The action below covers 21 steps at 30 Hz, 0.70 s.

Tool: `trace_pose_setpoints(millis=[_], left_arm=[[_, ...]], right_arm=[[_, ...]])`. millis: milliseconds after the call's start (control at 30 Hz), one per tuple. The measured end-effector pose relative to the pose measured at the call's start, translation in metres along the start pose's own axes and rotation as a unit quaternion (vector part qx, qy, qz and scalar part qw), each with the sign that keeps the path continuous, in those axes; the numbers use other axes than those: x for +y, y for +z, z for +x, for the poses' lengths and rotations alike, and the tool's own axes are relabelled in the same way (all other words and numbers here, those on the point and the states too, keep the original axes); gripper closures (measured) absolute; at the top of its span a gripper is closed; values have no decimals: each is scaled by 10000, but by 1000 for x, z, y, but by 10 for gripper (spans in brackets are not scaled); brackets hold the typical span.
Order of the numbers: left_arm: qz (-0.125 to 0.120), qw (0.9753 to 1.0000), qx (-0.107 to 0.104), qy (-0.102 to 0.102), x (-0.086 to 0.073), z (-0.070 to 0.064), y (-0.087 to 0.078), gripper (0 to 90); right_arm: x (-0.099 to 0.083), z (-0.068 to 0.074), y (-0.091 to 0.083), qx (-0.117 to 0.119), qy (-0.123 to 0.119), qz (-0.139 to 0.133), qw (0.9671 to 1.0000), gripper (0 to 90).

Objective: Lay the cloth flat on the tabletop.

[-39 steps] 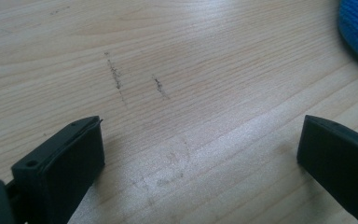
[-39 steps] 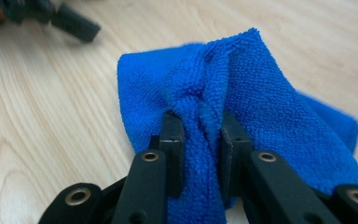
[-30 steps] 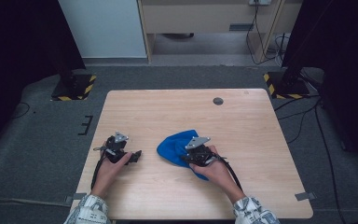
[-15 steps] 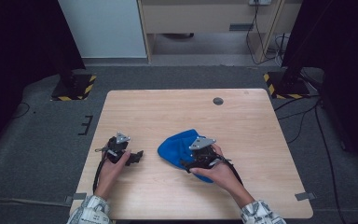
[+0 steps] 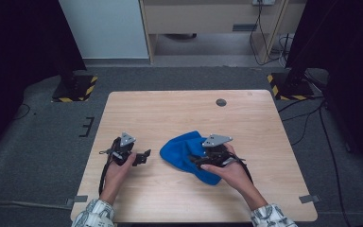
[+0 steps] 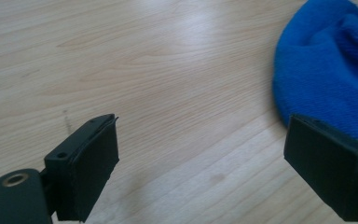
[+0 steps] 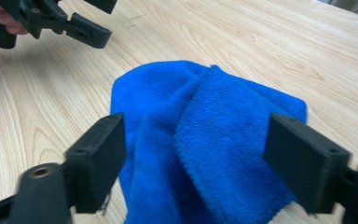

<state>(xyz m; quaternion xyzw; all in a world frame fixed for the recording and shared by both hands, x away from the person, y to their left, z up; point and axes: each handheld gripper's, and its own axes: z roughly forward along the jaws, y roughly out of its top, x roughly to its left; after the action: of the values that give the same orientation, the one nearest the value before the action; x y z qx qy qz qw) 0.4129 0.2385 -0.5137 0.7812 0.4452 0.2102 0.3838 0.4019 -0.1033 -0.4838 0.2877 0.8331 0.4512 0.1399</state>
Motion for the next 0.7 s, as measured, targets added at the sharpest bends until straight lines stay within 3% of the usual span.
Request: trace_pose_setpoints(millis=[200,500,600,700], left_arm=[[-37,9999,-93,64,8,-12,1,107],[-221,9995,-202,63,21,-26,3,108],[-234,9993,-264,96,25,-31,8,108],[-100,9994,-265,195,27,-35,18,118]], right_arm=[[-3,-8,-14,9,86,-14,10000,290],[1,-10,-19,-128,158,-129,9997,88],[2,-11,-14,-194,162,-53,9997,73],[-3,-13,-8,-293,112,147,9994,102]])
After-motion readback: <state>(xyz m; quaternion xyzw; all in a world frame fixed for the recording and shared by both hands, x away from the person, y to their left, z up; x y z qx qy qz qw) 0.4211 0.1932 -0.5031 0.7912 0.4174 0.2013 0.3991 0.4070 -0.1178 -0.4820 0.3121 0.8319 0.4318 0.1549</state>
